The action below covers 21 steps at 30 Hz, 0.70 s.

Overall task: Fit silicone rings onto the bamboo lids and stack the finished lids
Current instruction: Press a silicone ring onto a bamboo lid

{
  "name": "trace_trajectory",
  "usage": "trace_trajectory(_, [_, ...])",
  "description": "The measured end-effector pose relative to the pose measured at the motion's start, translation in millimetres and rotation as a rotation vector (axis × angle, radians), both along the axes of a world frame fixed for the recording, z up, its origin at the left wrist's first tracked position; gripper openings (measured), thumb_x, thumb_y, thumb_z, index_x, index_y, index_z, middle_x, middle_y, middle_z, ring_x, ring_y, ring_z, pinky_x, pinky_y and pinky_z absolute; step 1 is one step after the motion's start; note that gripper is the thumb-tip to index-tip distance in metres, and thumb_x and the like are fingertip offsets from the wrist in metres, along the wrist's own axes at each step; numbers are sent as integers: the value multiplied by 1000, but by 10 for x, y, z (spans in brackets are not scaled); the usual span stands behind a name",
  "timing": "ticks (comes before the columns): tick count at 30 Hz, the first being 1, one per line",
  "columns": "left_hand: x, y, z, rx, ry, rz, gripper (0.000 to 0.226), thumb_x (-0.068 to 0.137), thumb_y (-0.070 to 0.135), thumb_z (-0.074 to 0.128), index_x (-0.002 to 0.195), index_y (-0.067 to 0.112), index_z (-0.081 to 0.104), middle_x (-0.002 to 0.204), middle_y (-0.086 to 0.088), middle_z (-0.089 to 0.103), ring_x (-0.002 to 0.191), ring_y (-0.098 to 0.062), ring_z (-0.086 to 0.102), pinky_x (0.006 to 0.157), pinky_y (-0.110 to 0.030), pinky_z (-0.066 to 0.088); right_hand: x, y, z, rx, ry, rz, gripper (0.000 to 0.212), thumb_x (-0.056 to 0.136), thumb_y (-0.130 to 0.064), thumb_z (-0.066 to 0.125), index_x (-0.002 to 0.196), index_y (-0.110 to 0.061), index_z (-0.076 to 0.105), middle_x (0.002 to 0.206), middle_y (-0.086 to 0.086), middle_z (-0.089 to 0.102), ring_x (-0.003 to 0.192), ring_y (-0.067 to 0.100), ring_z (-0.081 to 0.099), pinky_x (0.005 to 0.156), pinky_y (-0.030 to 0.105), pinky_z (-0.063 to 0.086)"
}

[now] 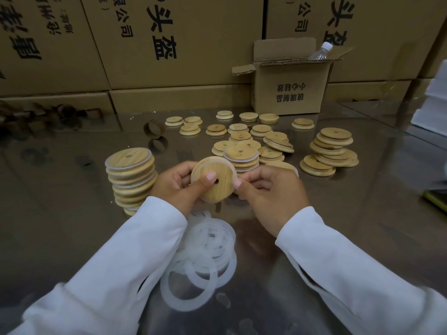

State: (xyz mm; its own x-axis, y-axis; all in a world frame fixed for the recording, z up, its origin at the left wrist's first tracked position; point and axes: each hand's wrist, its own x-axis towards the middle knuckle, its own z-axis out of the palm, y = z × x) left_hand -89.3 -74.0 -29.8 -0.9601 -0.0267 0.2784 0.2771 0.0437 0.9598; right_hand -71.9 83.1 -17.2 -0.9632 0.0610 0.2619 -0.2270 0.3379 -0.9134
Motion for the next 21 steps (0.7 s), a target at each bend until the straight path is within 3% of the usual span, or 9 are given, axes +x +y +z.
trace_trajectory(7, [-13, -6, -15, 4, -2, -12, 30, 56, 36, 67, 82, 21, 66, 71, 2, 72, 69, -15, 68, 68, -38, 57, -16, -18, -10, -63, -45, -4, 12, 83, -22, 66, 71, -21, 66, 71, -4, 70, 74, 11, 66, 72, 25, 50])
trace_trajectory(10, [-24, -7, -20, 39, -13, -25, 30, 57, 33, 67, 82, 19, 66, 71, 2, 72, 69, -14, 68, 67, -36, 58, -32, -19, 8, -168, -127, 10, 19, 83, -18, 66, 65, -20, 63, 58, -5, 67, 62, 10, 67, 63, 27, 53])
trace_trajectory(14, [-39, -8, -23, 100, -41, -50, 33, 57, 30, 67, 86, 16, 66, 72, 1, 73, 69, -14, 70, 56, -25, 56, -28, -24, 39, -218, -155, 37, 17, 84, -13, 66, 67, -14, 62, 48, -6, 62, 44, 6, 61, 48, 18, 50])
trace_trajectory(18, [-41, -15, -21, 118, -46, -44, 33, 57, 31, 66, 87, 17, 66, 72, 1, 73, 69, -13, 70, 56, -24, 55, -24, -19, 55, -162, -145, 51, 16, 83, -17, 66, 68, -18, 64, 55, -6, 64, 47, 6, 62, 54, 22, 50])
trace_trajectory(21, [-53, -17, -13, 148, -40, -35, 29, 59, 28, 65, 86, 16, 66, 71, 2, 72, 68, -13, 69, 56, -24, 56, -5, -10, 84, -224, -200, 125, 14, 83, -14, 66, 70, -17, 64, 63, -1, 66, 48, 7, 62, 48, 18, 50])
